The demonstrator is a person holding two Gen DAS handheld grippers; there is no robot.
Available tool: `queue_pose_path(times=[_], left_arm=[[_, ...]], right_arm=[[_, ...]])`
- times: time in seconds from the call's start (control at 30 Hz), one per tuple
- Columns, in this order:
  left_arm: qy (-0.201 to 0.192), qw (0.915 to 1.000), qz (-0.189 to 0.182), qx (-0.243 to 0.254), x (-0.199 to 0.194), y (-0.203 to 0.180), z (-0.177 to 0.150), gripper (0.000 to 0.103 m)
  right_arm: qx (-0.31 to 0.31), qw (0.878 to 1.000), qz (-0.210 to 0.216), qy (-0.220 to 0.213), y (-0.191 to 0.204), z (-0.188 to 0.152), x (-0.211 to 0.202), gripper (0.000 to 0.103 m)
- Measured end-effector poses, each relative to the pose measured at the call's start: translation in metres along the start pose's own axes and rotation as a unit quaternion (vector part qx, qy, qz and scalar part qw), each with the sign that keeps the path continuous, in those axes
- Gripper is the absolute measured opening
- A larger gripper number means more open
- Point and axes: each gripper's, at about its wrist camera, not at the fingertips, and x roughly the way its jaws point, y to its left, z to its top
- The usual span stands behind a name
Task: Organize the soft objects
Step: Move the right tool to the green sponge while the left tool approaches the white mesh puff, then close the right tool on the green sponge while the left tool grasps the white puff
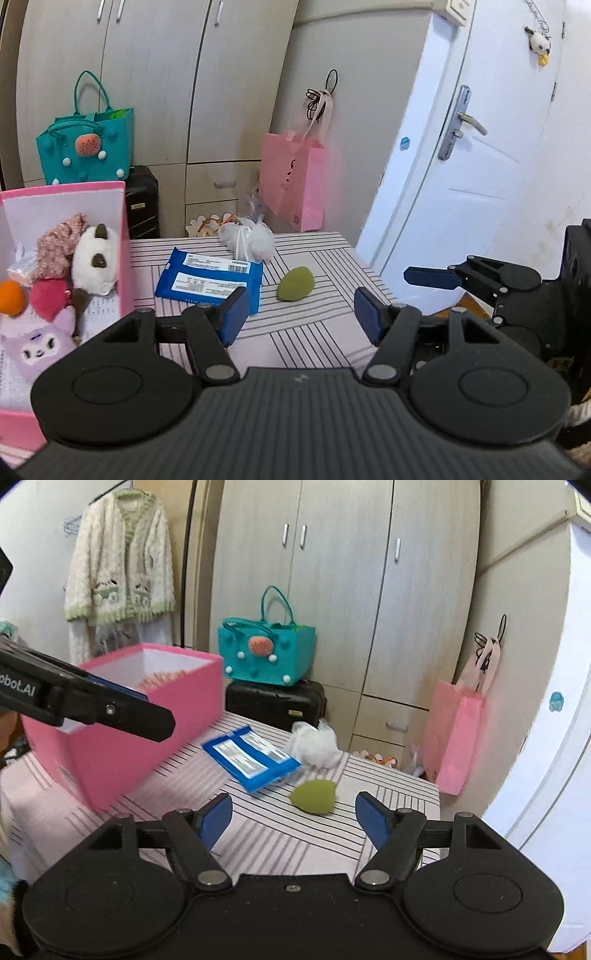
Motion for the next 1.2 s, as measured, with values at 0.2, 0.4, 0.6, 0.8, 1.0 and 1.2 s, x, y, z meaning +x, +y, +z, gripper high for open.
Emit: queue_pose_path(times=[0.2,0.4,0.6,0.8,1.0,1.2], left_arm=[[-0.025,0.9994,0.021,-0.006,0.040,-0.001,0.005,0.062],[-0.042,0.9974,0.059,0.004,0.079,-0.008,0.015,0.062],[-0.027,0.9962,0.081,-0.019,0.120,-0.002,0.023,0.062],[-0.005,0.9909,0.126,-0.046,0.162,0.007,0.031,0.062],[0.010,0.9884,0.135,-0.069,0.192,0.014,0.041,0.062],[0.019,0.9853,0.164,-0.043,0.213,0.010,0.043,0.061]], right_arm=[[0.011,1.000,0.022,-0.015,-0.018,-0.006,0.033,0.078],[0.030,0.998,0.051,0.005,-0.030,-0.008,0.074,0.078],[0.050,0.996,0.075,0.019,-0.047,-0.011,0.110,0.078],[0.067,0.988,0.128,0.057,-0.055,-0.009,0.139,0.078],[0.065,0.988,0.124,0.062,-0.055,-0.004,0.146,0.067],[0.066,0.990,0.113,0.061,-0.068,-0.001,0.144,0.049]])
